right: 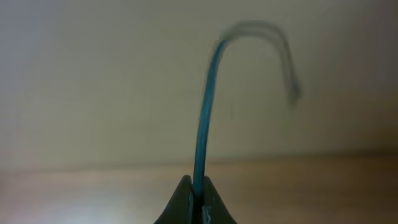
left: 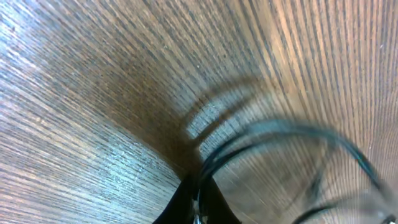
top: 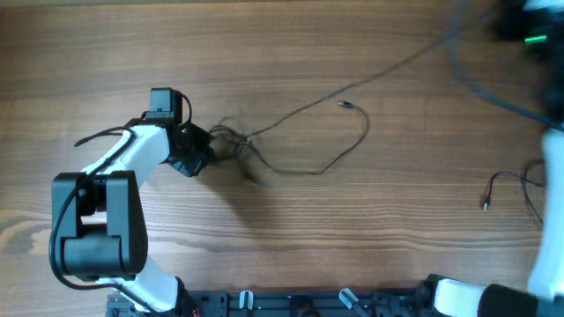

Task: Untangle cables
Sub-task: 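Pull the cable strand far rightward with the right gripper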

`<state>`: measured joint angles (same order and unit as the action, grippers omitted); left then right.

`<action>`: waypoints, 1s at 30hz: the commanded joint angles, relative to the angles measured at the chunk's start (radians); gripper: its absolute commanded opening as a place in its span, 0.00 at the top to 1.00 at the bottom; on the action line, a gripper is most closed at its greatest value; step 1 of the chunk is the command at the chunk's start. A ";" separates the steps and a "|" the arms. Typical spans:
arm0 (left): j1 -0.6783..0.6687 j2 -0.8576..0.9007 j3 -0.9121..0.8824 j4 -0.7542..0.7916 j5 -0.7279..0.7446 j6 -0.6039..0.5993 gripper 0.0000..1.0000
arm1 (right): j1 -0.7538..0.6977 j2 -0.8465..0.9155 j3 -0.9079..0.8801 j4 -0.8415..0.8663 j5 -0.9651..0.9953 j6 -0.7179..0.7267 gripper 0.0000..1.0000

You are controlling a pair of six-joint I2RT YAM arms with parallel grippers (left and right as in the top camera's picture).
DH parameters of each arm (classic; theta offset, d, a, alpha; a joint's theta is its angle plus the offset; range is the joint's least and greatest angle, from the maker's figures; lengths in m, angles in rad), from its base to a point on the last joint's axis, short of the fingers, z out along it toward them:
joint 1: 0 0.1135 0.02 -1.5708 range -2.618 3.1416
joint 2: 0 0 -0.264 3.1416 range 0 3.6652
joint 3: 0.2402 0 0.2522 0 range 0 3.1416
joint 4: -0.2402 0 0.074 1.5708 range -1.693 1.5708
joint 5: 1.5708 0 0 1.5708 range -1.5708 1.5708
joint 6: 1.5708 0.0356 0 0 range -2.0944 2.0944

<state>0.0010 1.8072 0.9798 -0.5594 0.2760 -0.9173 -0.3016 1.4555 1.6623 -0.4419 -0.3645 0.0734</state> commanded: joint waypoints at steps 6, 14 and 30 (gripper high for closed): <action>0.012 0.029 -0.032 -0.032 -0.270 0.027 0.96 | -0.378 0.000 0.230 -0.039 0.005 -0.022 0.96; -0.012 0.029 -0.032 -0.033 -0.266 0.028 0.96 | -0.295 0.230 0.227 -0.154 -0.133 -0.103 0.96; -0.298 0.029 -0.032 0.101 -0.214 0.019 0.96 | -0.269 0.843 0.227 -0.070 0.298 -0.185 0.00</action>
<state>-0.2291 1.7924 0.9806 -0.4999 0.0166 -0.9028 -0.5720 2.2372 1.8820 -0.5179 -0.0956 -0.0925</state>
